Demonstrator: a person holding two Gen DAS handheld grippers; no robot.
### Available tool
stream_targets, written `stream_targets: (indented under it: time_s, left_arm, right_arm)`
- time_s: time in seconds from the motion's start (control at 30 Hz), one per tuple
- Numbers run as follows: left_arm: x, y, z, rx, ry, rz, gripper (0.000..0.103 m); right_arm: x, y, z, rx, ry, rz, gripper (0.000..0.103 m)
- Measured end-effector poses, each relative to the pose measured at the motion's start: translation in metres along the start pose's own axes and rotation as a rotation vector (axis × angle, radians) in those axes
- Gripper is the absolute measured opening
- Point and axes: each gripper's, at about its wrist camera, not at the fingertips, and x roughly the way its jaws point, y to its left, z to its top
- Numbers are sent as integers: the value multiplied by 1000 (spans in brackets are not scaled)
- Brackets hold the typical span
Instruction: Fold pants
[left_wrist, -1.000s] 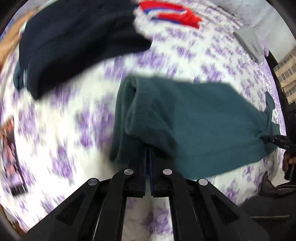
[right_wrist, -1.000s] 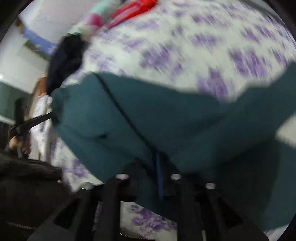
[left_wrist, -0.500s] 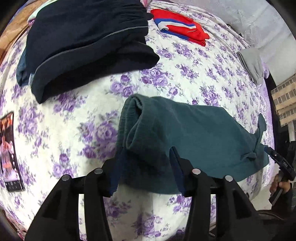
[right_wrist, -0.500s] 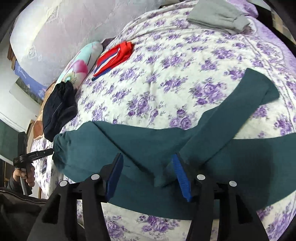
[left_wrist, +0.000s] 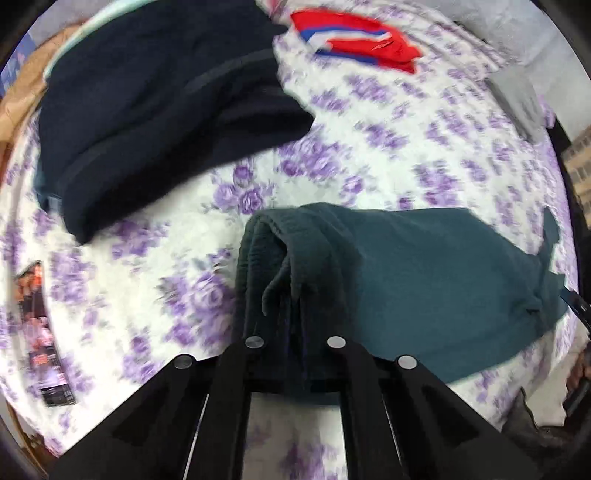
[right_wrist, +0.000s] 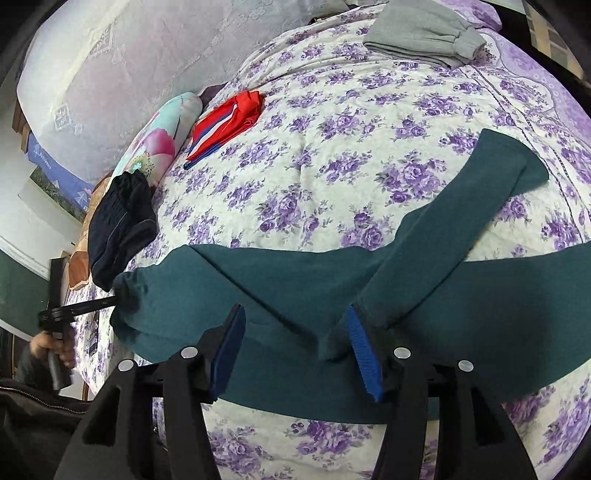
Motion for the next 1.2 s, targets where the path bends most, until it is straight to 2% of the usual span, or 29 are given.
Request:
stream_targets:
  time_s: [0.1,0.17,0.2,0.33,0.43,0.5,0.53,0.63,0.77,0.83,0.93,0.97,1.0,1.03,1.07,1.13,1.2]
  left_arm:
    - [-30,5,-10,56,-3,47,3]
    - [-31,15,-21,57,33,43,3]
    - [-26,19,-25,56,55,48,4]
    - [23,18,-49,96,152,156,10]
    - [13,12,-46,77,95,156,14]
    - [1,11,-42,86,52,170,38]
    - [-5,13,-38,86,28,194,42]
    - [-22,21,-28,40,-32,211,45]
    - [-32,24,-22,-28,-56,197,48]
    - [-33,15,-22,-24,-63,175,48]
    - [-32,-4,-23,0,-52,124,48]
    - [-29,-12,-23,9,-49,102,48]
    - [-27,-19,-24,19,-46,79,48]
    - [-21,-28,-25,34,-38,42,48]
    - [-15,-34,-25,48,-27,22,49]
    - [3,-48,-27,85,5,10,48]
    - [17,-55,-30,109,32,7,49]
  right_arm:
    - [0,-2,4,1,0,-20,57]
    - [3,-9,7,24,3,-45,57]
    - [5,-13,8,41,7,-68,58]
    - [8,-37,16,128,10,-189,58]
    - [-5,-56,29,176,-61,-287,68]
    - [-14,-72,44,222,-125,-351,68]
    - [-15,-79,50,237,-141,-378,68]
    - [-9,-102,76,285,-161,-440,68]
    - [25,-111,110,224,-122,-517,67]
    - [50,-112,125,207,-84,-554,63]
    - [76,-110,138,173,-46,-617,43]
    - [83,-114,140,176,-24,-660,24]
    - [83,-119,140,197,-19,-669,10]
    - [80,-127,138,231,-30,-658,4]
    - [69,-136,134,285,-61,-616,2]
    - [44,-143,123,353,-148,-521,2]
    - [-1,-146,109,386,-259,-396,2]
